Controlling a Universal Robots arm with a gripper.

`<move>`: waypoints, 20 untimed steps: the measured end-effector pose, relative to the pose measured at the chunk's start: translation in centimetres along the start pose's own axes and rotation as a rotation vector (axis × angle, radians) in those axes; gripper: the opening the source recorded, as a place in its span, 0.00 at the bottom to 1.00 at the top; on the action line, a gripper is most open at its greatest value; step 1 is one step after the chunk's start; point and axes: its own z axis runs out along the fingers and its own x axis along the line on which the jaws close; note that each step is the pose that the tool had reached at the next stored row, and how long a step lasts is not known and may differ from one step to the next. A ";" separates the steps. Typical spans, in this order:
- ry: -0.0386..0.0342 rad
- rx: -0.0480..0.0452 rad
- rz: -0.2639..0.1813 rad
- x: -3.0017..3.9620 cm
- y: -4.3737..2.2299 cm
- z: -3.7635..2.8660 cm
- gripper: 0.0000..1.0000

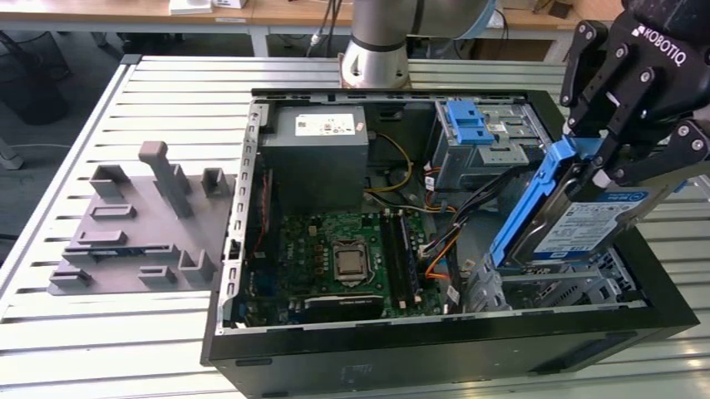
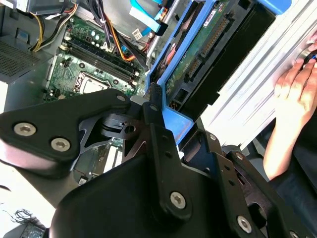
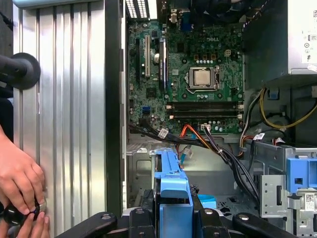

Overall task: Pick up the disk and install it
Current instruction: 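Insert the disk into the insertion slot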

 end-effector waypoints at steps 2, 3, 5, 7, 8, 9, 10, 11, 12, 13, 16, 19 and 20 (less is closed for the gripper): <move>-0.0001 0.0000 0.000 -0.03 -0.11 0.08 0.36; 0.0001 0.0000 0.000 -0.04 -0.17 0.11 0.36; 0.0000 0.0000 0.000 -0.06 -0.29 0.20 0.36; -0.0002 0.0000 0.000 -0.10 -0.35 0.31 0.36; -0.0003 0.0000 0.000 -0.12 -0.38 0.36 0.36; -0.0003 0.0000 0.000 -0.13 -0.41 0.41 0.36; 0.0000 0.0000 0.000 -0.15 -0.45 0.45 0.36; 0.0000 0.0000 0.000 -0.16 -0.50 0.50 0.36; 0.0002 0.0000 0.000 -0.17 -0.56 0.54 0.36; 0.0001 0.0000 0.000 -0.18 -0.60 0.58 0.36; 0.0001 0.0000 0.000 -0.21 -0.72 0.76 0.36; 0.0000 0.0000 0.001 -0.22 -0.75 0.92 0.36; 0.0000 0.0000 0.000 -0.22 -0.76 0.96 0.36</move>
